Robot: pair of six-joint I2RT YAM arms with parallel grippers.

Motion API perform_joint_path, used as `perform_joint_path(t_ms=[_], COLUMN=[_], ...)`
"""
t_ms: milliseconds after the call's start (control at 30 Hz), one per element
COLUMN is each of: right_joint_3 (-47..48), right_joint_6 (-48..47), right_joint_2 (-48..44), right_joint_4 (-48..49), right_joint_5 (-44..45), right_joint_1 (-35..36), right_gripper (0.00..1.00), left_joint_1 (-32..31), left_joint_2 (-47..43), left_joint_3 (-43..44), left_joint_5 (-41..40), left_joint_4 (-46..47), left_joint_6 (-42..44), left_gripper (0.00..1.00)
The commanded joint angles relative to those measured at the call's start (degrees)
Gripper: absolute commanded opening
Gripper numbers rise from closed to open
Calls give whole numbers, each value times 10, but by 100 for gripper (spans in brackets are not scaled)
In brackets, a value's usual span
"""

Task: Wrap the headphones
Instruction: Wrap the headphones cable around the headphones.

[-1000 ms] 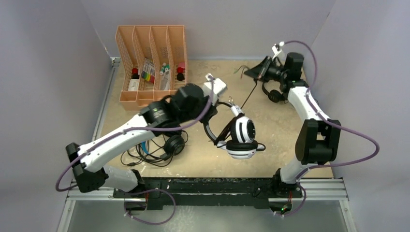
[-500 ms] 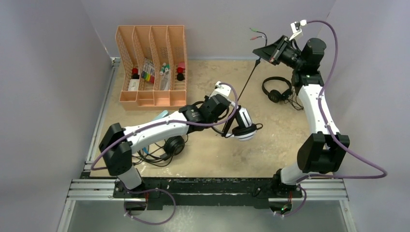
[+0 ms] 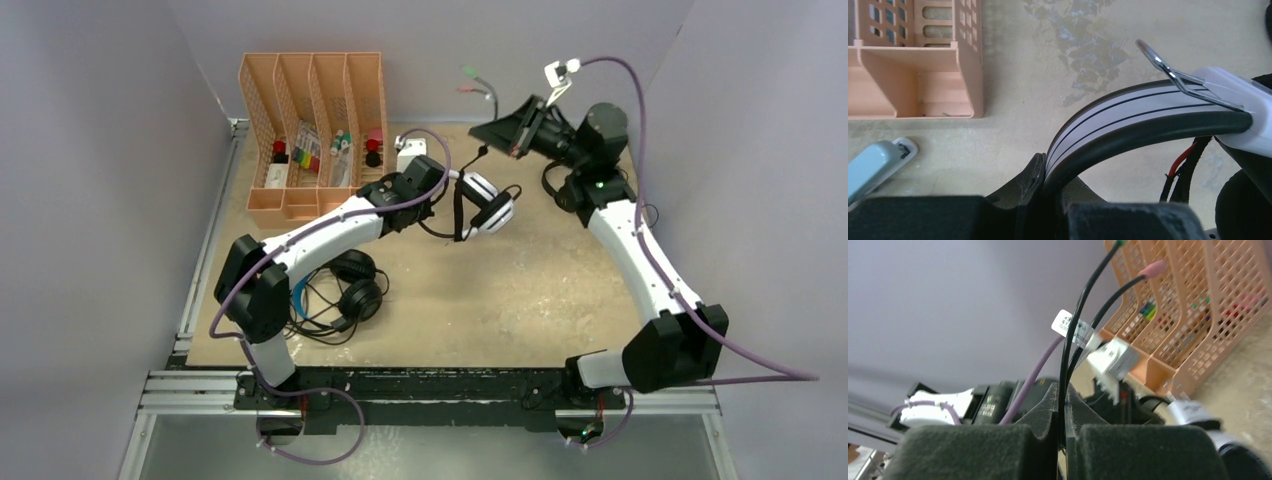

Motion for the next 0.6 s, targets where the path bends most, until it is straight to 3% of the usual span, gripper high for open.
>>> perform_joint_path(t_ms=[0,200,567], right_joint_3=[-49,-158,-338], right_joint_6=[-53,-95,-97], right_joint_2=[-61,-114,-191], right_joint_4=[31,40,146], right_joint_5=[76,168,258], right_joint_1=[72,173,222], right_gripper=[0,0,0], left_joint_1=[50,112,178], left_joint_2=[18,31,-17], left_joint_3=[70,107,15], left_joint_5=[51,108,212], left_joint_4=[2,53,287], left_joint_6=[-105,-213,-389], left_gripper=[0,0,0])
